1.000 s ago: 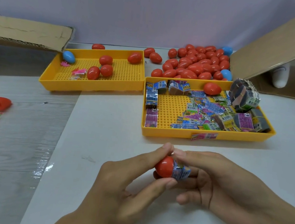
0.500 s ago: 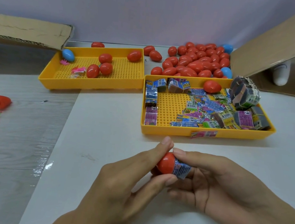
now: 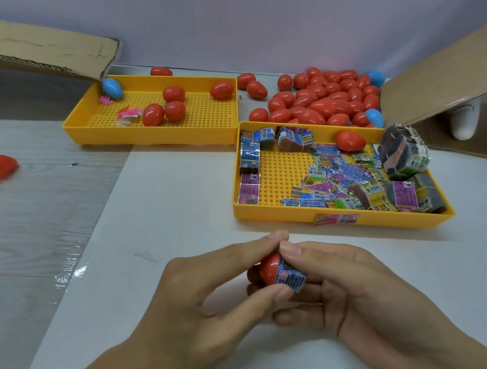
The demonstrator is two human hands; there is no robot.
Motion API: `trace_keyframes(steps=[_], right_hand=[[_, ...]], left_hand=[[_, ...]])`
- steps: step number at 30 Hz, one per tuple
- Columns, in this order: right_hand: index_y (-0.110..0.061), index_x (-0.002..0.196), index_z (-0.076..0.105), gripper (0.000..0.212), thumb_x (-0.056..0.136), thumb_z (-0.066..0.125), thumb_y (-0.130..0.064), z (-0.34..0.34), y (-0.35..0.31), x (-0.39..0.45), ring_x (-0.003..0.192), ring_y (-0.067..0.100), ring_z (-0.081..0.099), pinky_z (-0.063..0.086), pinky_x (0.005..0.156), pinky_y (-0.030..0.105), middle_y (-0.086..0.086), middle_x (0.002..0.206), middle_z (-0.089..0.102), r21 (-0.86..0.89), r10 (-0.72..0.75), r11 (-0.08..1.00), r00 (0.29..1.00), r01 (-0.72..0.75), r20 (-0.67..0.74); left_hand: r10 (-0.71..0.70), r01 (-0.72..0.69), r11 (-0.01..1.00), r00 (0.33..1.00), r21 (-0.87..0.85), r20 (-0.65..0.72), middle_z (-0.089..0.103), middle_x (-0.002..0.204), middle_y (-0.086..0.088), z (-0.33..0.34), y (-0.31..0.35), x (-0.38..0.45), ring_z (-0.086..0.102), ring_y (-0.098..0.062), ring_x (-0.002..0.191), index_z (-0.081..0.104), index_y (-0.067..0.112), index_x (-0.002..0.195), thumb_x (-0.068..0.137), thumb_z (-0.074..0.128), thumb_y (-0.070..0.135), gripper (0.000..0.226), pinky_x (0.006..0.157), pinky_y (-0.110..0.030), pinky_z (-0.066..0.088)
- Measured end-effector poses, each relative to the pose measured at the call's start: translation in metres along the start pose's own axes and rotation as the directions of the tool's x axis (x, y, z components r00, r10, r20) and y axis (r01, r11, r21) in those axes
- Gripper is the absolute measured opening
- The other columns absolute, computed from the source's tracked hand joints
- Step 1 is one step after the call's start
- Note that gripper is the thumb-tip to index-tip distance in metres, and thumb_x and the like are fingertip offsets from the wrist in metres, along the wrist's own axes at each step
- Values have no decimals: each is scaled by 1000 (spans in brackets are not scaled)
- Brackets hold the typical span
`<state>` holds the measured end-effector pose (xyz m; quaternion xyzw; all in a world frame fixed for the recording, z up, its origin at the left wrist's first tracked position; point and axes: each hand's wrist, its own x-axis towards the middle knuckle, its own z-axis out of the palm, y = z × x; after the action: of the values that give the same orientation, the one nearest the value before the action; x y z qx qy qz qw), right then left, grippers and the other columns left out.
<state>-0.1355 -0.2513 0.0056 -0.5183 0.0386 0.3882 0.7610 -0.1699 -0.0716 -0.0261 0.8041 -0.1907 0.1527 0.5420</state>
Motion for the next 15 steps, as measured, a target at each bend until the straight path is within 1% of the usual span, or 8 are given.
trace_keyframes(steps=[3, 4, 7, 10, 11, 12, 13, 15], right_hand=[[-12, 104, 77, 41, 75, 72, -40, 0, -4, -1, 82, 23, 73, 58, 58, 28, 18, 102, 74, -57, -47, 997, 999, 47, 1], [-16, 104, 77, 38, 76, 70, -41, 1, -5, -2, 82, 23, 74, 58, 57, 28, 15, 99, 75, -81, -63, 995, 998, 63, 2], [-14, 96, 79, 30, 74, 72, -34, -1, -4, -2, 78, 23, 74, 56, 53, 26, 14, 91, 76, -139, -137, 981, 990, 134, -17], [-16, 99, 78, 28, 71, 76, -24, -4, 0, -1, 83, 21, 74, 56, 60, 24, 11, 95, 77, -226, -304, 930, 952, 292, -21], [-18, 99, 77, 28, 71, 78, -19, -5, 2, -1, 86, 19, 74, 57, 64, 24, 7, 98, 77, -293, -394, 881, 919, 372, -19], [-20, 100, 77, 28, 72, 79, -16, -6, 3, -1, 91, 18, 73, 58, 68, 24, 3, 100, 77, -400, -506, 793, 863, 460, -11], [-22, 99, 77, 28, 73, 79, -14, -7, 4, -2, 96, 17, 72, 58, 71, 24, -2, 102, 76, -536, -621, 653, 783, 535, 25], [-23, 102, 75, 28, 78, 77, -10, -7, 6, -3, 105, 15, 68, 57, 74, 24, -10, 109, 73, -748, -763, 292, 617, 595, 193]], left_hand=[[-55, 48, 991, 997, -121, -57, 71, 117, 17, -2, -1, 1, 69, -6, 107, 67, 27, 128, 82, 73, 27, 46, 91, -19, 53], [-71, 60, 985, 996, -162, -62, 72, 116, 17, -3, -1, 2, 70, -9, 106, 66, 28, 127, 82, 74, 25, 46, 91, -22, 54], [-82, 68, 971, 995, -231, -53, 74, 113, 9, -4, -2, 3, 71, -18, 105, 69, 26, 120, 80, 77, 21, 42, 91, -29, 56], [-140, 121, 937, 989, -327, -36, 73, 116, 0, -4, -4, 3, 70, -23, 108, 67, 21, 122, 75, 80, 15, 49, 89, -31, 58], [-169, 148, 925, 985, -351, -30, 73, 116, -1, -5, -4, 3, 70, -23, 108, 67, 21, 122, 74, 81, 15, 51, 88, -30, 58], [-194, 174, 913, 981, -368, -18, 73, 115, -1, -5, -4, 4, 70, -24, 108, 68, 23, 122, 74, 81, 16, 50, 86, -30, 58], [-213, 197, 905, 977, -378, -1, 73, 114, -2, -6, -4, 4, 70, -25, 107, 69, 24, 120, 74, 81, 17, 48, 85, -30, 59], [-225, 220, 895, 974, -388, 32, 73, 114, -4, -9, -3, 6, 70, -28, 107, 71, 25, 117, 77, 79, 18, 42, 85, -31, 59]])
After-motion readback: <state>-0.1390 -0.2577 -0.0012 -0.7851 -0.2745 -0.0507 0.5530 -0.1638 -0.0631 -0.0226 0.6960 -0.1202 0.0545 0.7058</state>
